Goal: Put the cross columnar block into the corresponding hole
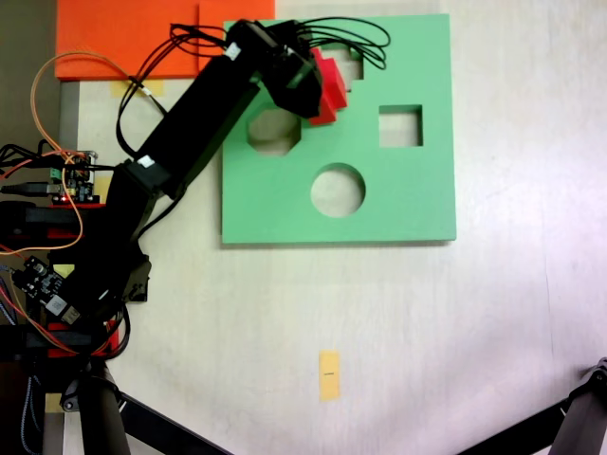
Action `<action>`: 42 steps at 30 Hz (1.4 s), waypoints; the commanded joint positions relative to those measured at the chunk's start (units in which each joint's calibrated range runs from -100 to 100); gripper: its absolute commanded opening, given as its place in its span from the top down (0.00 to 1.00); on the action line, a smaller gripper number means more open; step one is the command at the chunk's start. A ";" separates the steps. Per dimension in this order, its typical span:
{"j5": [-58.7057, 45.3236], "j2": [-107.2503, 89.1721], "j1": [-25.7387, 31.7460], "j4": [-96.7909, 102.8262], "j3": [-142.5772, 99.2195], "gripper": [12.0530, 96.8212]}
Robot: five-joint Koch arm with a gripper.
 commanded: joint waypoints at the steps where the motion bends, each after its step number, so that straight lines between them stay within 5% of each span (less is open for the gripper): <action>1: 0.88 -0.51 0.63 7.25 3.62 0.69; 42: -0.10 3.26 0.93 24.10 8.51 0.68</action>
